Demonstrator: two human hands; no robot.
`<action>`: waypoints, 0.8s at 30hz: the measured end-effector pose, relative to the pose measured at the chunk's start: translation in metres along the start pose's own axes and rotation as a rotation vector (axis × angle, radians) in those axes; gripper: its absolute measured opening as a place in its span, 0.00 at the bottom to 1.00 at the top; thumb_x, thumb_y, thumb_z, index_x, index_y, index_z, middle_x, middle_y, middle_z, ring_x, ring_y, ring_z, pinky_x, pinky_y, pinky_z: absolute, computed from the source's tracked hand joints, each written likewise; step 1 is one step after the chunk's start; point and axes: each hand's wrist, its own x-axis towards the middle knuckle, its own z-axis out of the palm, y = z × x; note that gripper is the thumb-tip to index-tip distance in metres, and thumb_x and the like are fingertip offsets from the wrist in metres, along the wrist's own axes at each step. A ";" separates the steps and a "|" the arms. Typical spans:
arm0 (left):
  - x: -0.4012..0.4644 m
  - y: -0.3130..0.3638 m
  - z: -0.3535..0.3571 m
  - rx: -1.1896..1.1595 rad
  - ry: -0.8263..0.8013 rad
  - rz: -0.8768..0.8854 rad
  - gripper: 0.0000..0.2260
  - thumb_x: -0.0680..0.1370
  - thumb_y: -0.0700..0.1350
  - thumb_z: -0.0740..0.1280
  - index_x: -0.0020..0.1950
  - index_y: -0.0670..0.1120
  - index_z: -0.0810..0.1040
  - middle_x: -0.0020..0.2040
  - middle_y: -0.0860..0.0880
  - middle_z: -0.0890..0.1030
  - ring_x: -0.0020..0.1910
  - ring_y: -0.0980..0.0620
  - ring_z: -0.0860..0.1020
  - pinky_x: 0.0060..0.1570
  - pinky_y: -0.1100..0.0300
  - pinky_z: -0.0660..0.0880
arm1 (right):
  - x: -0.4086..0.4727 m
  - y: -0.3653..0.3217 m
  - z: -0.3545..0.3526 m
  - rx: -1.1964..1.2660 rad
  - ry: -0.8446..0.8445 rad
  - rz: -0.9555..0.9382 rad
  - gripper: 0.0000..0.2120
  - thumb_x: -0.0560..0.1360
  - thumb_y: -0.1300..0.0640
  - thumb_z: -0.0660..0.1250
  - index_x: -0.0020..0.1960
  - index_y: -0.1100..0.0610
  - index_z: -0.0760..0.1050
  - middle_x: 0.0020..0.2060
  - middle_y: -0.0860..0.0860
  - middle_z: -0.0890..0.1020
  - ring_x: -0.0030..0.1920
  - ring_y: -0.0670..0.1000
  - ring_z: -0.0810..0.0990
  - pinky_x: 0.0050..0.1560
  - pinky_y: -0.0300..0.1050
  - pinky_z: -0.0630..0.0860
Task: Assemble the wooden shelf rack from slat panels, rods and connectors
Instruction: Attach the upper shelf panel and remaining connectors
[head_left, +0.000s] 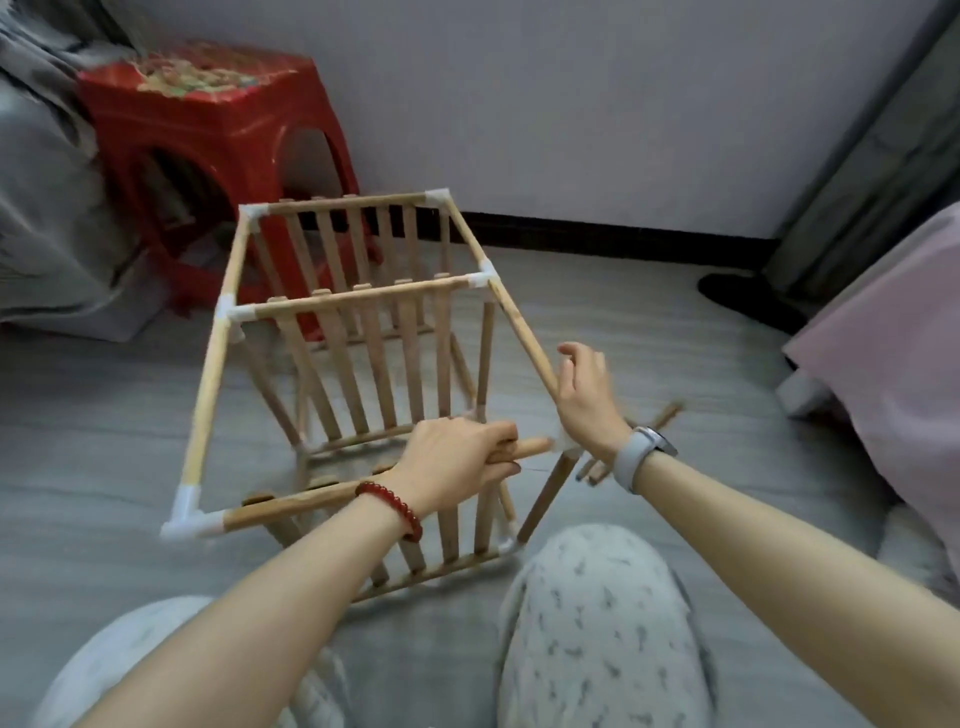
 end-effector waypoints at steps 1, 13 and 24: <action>0.004 0.002 0.002 -0.006 -0.042 0.007 0.11 0.77 0.59 0.62 0.54 0.55 0.72 0.47 0.52 0.74 0.43 0.50 0.75 0.36 0.59 0.65 | 0.002 0.005 0.001 0.023 -0.091 0.122 0.13 0.82 0.57 0.48 0.55 0.62 0.69 0.47 0.57 0.73 0.47 0.56 0.75 0.49 0.50 0.74; 0.042 0.009 0.031 -0.468 -0.542 0.007 0.14 0.79 0.52 0.64 0.37 0.46 0.68 0.33 0.51 0.71 0.32 0.55 0.69 0.32 0.62 0.63 | -0.004 0.031 0.008 -0.200 -0.186 0.149 0.16 0.82 0.56 0.47 0.39 0.55 0.67 0.29 0.53 0.76 0.34 0.59 0.79 0.36 0.50 0.73; 0.042 0.013 0.037 -0.456 -0.457 -0.068 0.17 0.77 0.55 0.64 0.36 0.44 0.73 0.32 0.50 0.74 0.34 0.51 0.74 0.34 0.57 0.68 | -0.001 0.033 0.019 -0.543 -0.235 0.054 0.09 0.80 0.62 0.52 0.59 0.58 0.65 0.40 0.54 0.74 0.36 0.58 0.72 0.29 0.45 0.59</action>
